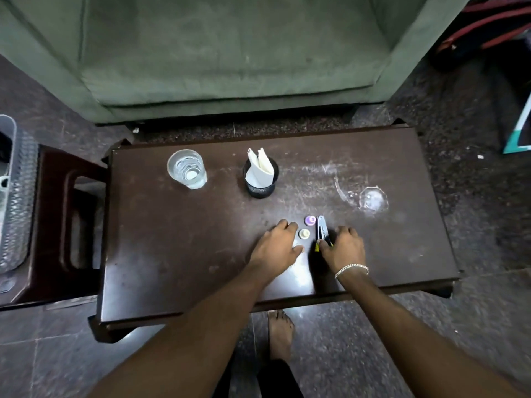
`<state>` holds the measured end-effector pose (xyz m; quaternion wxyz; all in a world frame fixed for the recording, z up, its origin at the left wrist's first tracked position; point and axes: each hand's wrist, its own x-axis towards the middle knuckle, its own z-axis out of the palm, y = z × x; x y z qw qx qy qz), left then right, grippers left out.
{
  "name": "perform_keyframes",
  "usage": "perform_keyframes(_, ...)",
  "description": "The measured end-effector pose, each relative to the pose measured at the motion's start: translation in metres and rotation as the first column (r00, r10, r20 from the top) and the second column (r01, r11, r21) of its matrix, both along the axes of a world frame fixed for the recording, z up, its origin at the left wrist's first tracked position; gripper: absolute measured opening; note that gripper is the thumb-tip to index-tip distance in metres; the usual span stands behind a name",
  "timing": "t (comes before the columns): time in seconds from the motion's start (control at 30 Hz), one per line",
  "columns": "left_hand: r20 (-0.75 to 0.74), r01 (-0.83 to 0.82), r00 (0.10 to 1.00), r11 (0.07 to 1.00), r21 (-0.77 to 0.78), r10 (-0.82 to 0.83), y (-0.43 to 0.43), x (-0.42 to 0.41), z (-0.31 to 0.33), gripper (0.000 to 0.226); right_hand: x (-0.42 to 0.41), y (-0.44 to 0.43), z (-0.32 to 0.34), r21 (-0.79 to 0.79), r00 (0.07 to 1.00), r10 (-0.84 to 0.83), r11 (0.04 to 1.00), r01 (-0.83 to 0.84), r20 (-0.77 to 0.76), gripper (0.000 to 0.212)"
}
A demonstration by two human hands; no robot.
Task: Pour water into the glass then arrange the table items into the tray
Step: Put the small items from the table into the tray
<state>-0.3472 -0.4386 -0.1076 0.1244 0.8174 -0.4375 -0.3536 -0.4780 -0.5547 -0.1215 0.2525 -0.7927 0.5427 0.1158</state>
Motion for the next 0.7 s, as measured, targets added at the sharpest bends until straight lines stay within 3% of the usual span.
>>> perform_keyframes(0.13,0.010,-0.003,1.000,0.999,-0.034,0.004,-0.022,-0.012,-0.012,0.042,0.009,-0.007,-0.009,0.035,1.000,-0.004,0.999,0.004,0.000,0.044)
perform_keyframes(0.3,0.012,-0.002,1.000,0.999,-0.036,0.002,-0.035,-0.014,-0.021,0.037,0.019,-0.014,-0.021,-0.027,1.000,0.017,1.000,-0.016,0.015,0.038)
perform_keyframes(0.4,0.012,-0.027,1.000,0.999,-0.040,0.027,-0.025,-0.005,-0.017,0.028,0.019,-0.013,-0.019,-0.003,0.992,-0.121,0.993,0.121,0.046,0.025)
perform_keyframes(0.5,0.026,-0.054,0.998,0.996,-0.066,0.056,-0.003,0.019,-0.002,0.024,0.018,-0.010,-0.005,0.002,0.963,-0.250,0.968,0.251,0.099,0.025)
perform_keyframes(0.6,0.042,-0.091,0.995,0.990,-0.110,0.096,0.028,0.054,0.020,0.023,0.037,0.006,0.023,-0.012,0.952,-0.232,0.971,0.239,0.200,0.033)
perform_keyframes(0.7,0.075,-0.145,0.985,0.979,-0.145,0.157,0.063,0.094,0.046,0.021,0.080,0.036,0.056,-0.001,0.944,-0.176,0.983,0.183,0.281,0.027)
